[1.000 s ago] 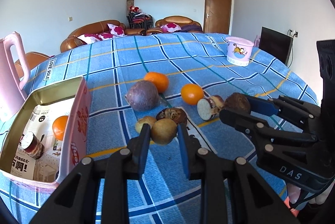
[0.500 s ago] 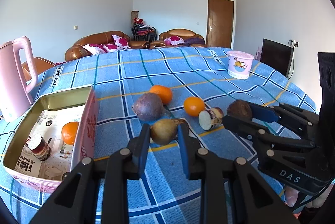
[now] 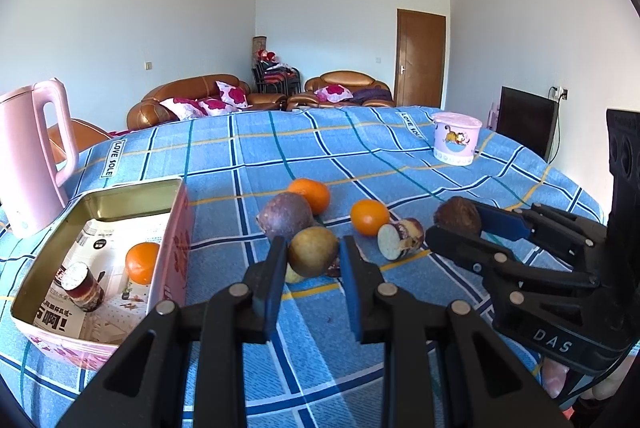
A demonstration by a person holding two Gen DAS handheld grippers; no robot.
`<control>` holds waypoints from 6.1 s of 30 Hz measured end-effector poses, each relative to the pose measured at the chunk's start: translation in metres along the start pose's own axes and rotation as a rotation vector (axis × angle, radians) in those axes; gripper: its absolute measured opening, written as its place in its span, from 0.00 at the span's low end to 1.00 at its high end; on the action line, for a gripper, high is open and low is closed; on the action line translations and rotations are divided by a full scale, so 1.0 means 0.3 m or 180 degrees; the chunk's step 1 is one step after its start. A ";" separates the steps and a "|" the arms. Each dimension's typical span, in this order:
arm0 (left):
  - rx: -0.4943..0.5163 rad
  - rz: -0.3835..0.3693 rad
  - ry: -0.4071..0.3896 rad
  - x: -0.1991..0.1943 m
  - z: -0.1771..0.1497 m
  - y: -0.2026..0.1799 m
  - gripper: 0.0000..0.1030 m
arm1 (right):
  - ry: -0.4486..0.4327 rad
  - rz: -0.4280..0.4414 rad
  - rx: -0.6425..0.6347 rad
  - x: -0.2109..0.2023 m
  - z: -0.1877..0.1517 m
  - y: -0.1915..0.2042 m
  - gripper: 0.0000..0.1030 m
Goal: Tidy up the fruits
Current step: 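Carry both held fruits toward the pink tin box, then lower the fruits into the pink tin and open both grippers, then grasp the brown cake roll with the right gripper while the left approaches a dark round fruit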
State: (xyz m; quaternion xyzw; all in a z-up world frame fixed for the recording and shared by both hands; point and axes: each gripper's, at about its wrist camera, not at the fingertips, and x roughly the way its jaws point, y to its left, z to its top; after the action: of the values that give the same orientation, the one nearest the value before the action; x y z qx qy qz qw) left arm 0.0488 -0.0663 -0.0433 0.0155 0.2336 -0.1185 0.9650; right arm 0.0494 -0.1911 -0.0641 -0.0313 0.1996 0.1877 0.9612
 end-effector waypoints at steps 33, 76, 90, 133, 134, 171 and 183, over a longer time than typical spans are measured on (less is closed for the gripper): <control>0.0036 0.0111 -0.0436 -0.073 -0.013 -0.008 0.27 | -0.0361 -0.0001 -0.0139 -0.066 -0.013 0.020 0.38; -0.0326 0.0408 -0.0510 -0.188 0.070 0.192 0.27 | -0.0046 0.0539 -0.0248 -0.004 0.176 0.154 0.39; -0.0692 0.0688 0.0086 -0.069 0.097 0.534 0.27 | 0.0169 0.0903 -0.0357 0.165 0.351 0.345 0.39; -0.0566 0.1053 0.0658 0.082 0.054 0.638 0.32 | 0.0846 0.0910 -0.0402 0.554 0.247 0.518 0.39; -0.0568 0.1071 0.0652 0.077 0.054 0.637 0.34 | 0.0844 0.0912 -0.0397 0.554 0.246 0.518 0.40; -0.0393 0.0427 0.0288 0.030 0.074 0.209 0.76 | 0.0719 -0.0254 0.0289 0.154 0.086 -0.071 0.61; -0.0233 0.0347 0.0397 0.096 0.075 0.120 0.76 | 0.0971 -0.0158 0.0473 0.209 0.049 -0.132 0.61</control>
State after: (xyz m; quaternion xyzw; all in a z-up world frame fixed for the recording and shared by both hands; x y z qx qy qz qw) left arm 0.0922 -0.0397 -0.0373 0.0003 0.2962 -0.0560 0.9535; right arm 0.1229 -0.2040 -0.0759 0.0068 0.3557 0.1416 0.9238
